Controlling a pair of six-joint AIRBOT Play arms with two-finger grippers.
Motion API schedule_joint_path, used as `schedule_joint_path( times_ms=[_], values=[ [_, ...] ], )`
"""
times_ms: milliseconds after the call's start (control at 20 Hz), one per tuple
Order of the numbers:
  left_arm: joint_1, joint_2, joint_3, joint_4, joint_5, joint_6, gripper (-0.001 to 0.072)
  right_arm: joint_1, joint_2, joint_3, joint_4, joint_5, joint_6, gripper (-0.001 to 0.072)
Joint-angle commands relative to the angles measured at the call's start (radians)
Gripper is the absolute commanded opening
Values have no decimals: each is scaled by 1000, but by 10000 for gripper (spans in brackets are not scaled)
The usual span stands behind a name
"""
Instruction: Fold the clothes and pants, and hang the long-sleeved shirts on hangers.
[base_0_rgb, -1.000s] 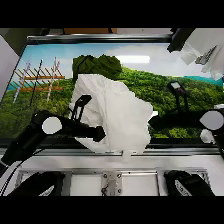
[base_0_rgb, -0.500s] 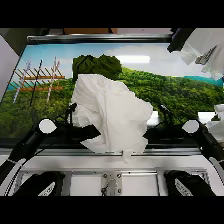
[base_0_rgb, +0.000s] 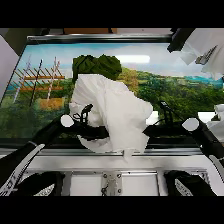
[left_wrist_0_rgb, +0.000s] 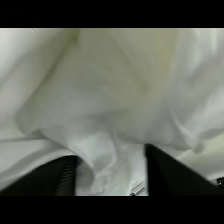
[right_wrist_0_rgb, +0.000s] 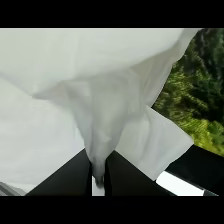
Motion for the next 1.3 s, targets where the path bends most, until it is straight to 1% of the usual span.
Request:
schedule_joint_path(
  times_ms=[0,50,150,250,300,400,550,650,750,850,950,1000,1100,1150,1250],
  values=[
    [11,-118,63,17,-58,26,11,0,4,73,-70,31,3,81],
    [36,-119,87,18,-85,42,14,0,7,126,-109,55,3,19],
    [124,-66,183,32,-177,56,15,-1,23,279,-215,107,5,19],
    [243,54,348,32,-278,60,14,-3,44,491,-327,151,51,19],
    [298,115,436,32,-311,60,14,-9,58,609,-348,173,57,19],
    [387,229,624,32,-344,58,14,-21,79,822,-351,204,62,18],
    [457,354,853,32,-350,51,14,-22,117,1090,-351,248,143,18],
    [475,416,931,32,-353,50,14,-22,156,1188,-354,264,196,19],
    [480,460,977,35,-381,24,14,-22,207,1214,-361,277,264,18],
    [479,487,985,34,-418,-12,15,-22,246,1213,-380,336,350,18],
    [479,502,924,34,-464,-44,14,-22,244,1210,-380,457,451,18],
    [479,500,864,33,-497,-59,14,-22,226,1204,-374,533,485,18],
    [472,469,718,33,-560,-64,14,-22,169,1160,-360,662,491,18],
    [452,441,638,34,-571,-64,14,-21,132,1117,-356,698,481,18],
    [378,355,481,34,-552,-40,14,-18,58,1009,-349,700,411,19]
  ],
)
